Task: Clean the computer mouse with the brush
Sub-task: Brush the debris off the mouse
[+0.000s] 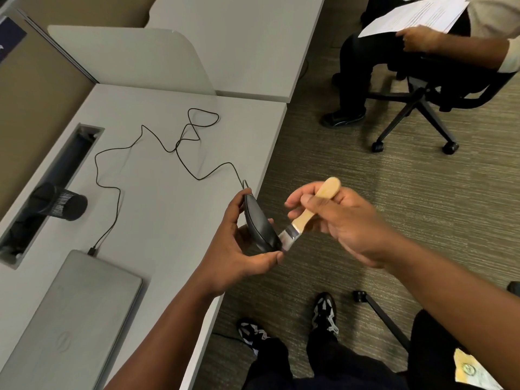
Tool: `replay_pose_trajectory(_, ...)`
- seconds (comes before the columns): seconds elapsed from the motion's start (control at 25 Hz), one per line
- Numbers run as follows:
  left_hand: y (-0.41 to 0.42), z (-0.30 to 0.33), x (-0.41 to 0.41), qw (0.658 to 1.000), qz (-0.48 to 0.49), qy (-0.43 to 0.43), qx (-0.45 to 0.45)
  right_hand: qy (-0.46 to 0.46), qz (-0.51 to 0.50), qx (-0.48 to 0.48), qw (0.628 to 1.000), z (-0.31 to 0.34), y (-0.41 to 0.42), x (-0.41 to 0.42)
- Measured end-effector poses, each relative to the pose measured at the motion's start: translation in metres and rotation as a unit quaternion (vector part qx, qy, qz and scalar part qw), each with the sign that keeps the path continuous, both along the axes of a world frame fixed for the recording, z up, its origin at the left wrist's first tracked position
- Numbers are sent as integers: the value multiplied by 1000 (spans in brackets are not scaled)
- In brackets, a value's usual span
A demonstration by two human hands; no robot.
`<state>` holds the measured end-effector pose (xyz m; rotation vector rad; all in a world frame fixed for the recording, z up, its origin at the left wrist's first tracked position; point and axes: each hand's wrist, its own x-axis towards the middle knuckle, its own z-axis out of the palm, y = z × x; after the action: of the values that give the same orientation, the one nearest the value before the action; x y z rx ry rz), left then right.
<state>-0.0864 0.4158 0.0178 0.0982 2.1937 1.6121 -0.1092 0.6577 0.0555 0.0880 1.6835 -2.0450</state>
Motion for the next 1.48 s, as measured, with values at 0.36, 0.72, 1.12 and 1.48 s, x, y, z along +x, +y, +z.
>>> replay_pose_trajectory(0.36,-2,3,0,998,-30,-35,31,25,26,-53,998,25,9,-23)
replay_pose_trajectory(0.72,-3,3,5,994,-92,-48,17,106,28,118,987,24,-5,-51)
replay_pose_trajectory(1.12,-11,1,6,993,-106,-44,18,193,16,63,979,19,4,-45)
replay_pose_trajectory(1.48,-10,0,1,995,-50,-53,64,183,222,-21,958,40,23,-40)
